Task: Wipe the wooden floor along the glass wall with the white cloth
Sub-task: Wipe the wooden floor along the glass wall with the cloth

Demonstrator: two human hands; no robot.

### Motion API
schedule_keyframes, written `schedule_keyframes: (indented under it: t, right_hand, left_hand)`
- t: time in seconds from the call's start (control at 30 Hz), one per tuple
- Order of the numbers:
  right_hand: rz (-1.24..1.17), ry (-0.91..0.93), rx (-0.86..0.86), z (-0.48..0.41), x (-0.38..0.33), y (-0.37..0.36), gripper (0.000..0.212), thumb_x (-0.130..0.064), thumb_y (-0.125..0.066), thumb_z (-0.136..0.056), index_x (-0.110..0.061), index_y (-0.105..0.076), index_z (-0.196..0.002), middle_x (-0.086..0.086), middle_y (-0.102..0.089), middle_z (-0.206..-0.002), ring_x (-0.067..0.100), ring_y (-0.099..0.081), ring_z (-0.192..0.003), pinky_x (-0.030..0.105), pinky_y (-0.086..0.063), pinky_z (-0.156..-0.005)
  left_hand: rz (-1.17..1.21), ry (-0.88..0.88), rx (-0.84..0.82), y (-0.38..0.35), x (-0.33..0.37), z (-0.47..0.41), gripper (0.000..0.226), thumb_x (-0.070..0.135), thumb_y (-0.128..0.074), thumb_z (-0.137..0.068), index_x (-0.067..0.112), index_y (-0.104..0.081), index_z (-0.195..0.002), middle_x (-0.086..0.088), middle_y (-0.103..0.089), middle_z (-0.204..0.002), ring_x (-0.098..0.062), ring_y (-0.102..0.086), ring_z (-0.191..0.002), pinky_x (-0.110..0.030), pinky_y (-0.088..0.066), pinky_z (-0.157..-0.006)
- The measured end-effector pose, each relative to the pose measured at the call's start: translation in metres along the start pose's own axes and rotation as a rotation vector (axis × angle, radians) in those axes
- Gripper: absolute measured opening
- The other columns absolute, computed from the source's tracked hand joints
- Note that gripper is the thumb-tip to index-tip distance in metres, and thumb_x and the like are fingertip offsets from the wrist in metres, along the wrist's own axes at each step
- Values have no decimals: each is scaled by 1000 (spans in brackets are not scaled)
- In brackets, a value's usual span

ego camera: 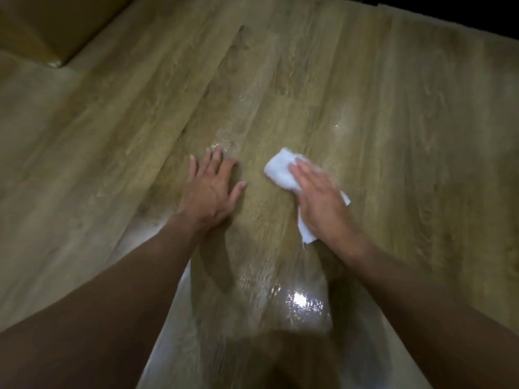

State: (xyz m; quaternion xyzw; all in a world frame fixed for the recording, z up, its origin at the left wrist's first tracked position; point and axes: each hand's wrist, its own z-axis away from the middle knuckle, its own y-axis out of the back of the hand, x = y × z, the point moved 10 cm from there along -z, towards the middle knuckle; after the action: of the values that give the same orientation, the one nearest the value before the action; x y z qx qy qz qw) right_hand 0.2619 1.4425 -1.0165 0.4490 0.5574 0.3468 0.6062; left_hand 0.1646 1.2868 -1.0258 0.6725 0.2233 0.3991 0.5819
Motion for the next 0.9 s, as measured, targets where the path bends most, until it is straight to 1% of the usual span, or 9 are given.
schedule_keyframes:
  t: [0.1, 0.17, 0.3, 0.4, 0.5, 0.63, 0.73, 0.8, 0.9]
  right_hand:
    - [59, -220, 79, -44, 16, 5, 50, -17, -32, -99, -11, -25, -149, 9, -18, -159, 23, -14, -147, 35, -7, -119]
    - [96, -249, 100, -60, -6, -6, 52, -21, -31, -101, -10, -16, -151, 8, -11, -160, 22, -7, -148, 38, -6, -121]
    - [9, 68, -34, -32, -88, -44, 58, -11, -42, -98, -13, -19, -151, 6, -14, -160, 19, -7, -148, 39, -7, -121]
    - [-37, 293, -112, 1, -101, -47, 56, -7, -53, -93, -13, -35, -145, 6, -30, -154, 20, -23, -145, 43, -19, -119]
    - [-48, 153, -101, -42, -66, -39, 49, -16, -47, -96, -12, -38, -143, 8, -33, -153, 23, -26, -144, 39, -16, -120]
    - [61, -36, 65, -105, -71, -36, 53, -8, -40, -98, -12, -27, -149, 6, -21, -158, 21, -14, -147, 34, -6, -120]
    - [88, 99, -23, -88, -111, -55, 55, -9, -41, -98, -13, -23, -150, 6, -19, -159, 20, -13, -147, 36, -5, -120]
    - [75, 202, -109, -65, -121, -60, 56, -11, -42, -98, -13, -22, -150, 5, -20, -158, 20, -14, -147, 37, -9, -121]
    - [137, 284, -248, -54, -118, -60, 57, -27, -36, -102, -16, -10, -152, 2, -7, -161, 16, -4, -148, 33, -2, -121]
  left_hand:
    - [72, -28, 85, 7, -11, 0, 42, 38, -46, -95, 15, -49, -131, -14, -33, -152, -28, -25, -143, -44, -10, -120]
    - [149, 28, 179, 19, -20, -10, 35, 25, -51, -94, 10, -54, -125, -16, -39, -149, -29, -33, -140, -41, -15, -119]
    - [413, 255, 457, 50, -58, -27, 33, 6, -49, -87, 3, -60, -117, -18, -56, -132, -31, -51, -126, -44, -35, -109]
    - [547, 454, 536, 50, -92, -22, 35, 6, -45, -86, 8, -60, -118, -9, -56, -135, -21, -51, -125, -19, -30, -106]
    - [601, 481, 606, 51, -103, -14, 36, 4, -44, -83, 5, -61, -116, -6, -60, -128, -13, -52, -116, -5, -27, -94]
    - [605, 492, 606, 48, -102, -16, 43, 1, -43, -80, 9, -59, -118, -3, -64, -115, -13, -56, -106, -10, -34, -91]
    - [591, 497, 636, 52, -102, -13, 46, 0, -41, -77, 6, -58, -119, -7, -64, -115, -16, -56, -106, -8, -32, -90]
    - [584, 501, 597, 50, -100, -15, 48, 4, -38, -77, 8, -58, -120, -7, -63, -117, -18, -56, -108, -15, -35, -92]
    - [502, 529, 454, 43, -98, -22, 49, 3, -40, -78, 11, -57, -123, -9, -62, -121, -25, -56, -113, -28, -38, -97]
